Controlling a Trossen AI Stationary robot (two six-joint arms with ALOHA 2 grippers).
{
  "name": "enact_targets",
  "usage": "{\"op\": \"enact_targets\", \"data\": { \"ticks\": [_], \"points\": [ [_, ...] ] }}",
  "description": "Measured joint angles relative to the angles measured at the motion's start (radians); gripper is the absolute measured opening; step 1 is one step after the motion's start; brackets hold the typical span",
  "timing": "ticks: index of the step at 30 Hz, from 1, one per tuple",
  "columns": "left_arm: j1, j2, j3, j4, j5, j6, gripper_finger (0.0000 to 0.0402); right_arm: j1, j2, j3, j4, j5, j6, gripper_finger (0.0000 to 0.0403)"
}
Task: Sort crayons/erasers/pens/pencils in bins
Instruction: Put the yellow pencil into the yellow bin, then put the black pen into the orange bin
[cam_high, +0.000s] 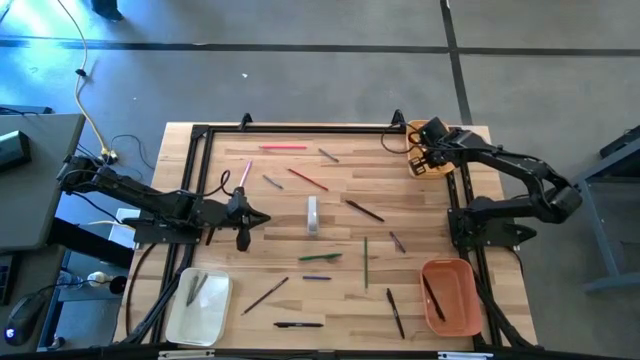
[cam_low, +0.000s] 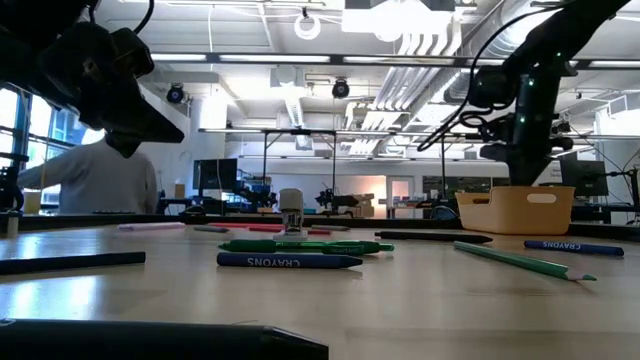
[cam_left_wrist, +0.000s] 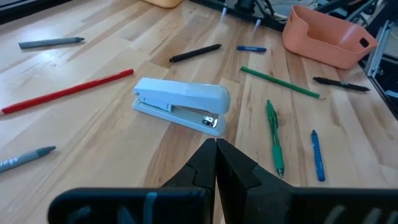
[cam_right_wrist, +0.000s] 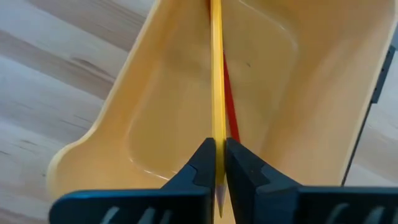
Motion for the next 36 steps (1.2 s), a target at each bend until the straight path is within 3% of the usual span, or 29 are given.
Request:
{"op": "enact_targets", "data": {
  "ticks": [9, 13, 17, 21, 24, 28, 36],
  "points": [
    [0.000, 0.000, 0.000, 0.001, -0.040, -0.003, 0.0000, 0.000, 0.000, 0.000, -0.001, -0.001, 0.003, 0.0067],
    [0.000, 0.000, 0.000, 0.005, -0.051, -0.003, 0.0000, 0.000, -0.001, 0.003, -0.003, -0.003, 0.003, 0.0075],
    [0.000, 0.000, 0.000, 0.049, -0.040, 0.021, 0.0000, 0.001, -0.041, 0.027, -0.001, -0.016, 0.000, 0.0052],
    [0.002, 0.000, 0.000, 0.097, -0.021, 0.059, 0.0000, 0.027, -0.132, 0.034, 0.062, -0.142, -0.022, 0.0007],
    [0.027, 0.000, 0.000, 0.120, -0.018, 0.081, 0.0000, 0.081, -0.195, 0.034, 0.118, -0.220, -0.022, 0.0010],
    [0.090, 0.000, 0.000, 0.138, 0.010, 0.126, 0.0000, 0.195, -0.244, 0.034, 0.199, -0.224, -0.018, 0.0002],
    [0.203, -0.077, 0.000, 0.160, 0.119, 0.217, 0.0000, 0.421, -0.207, 0.034, 0.481, -0.216, -0.031, 0.0001]
  ]
}}
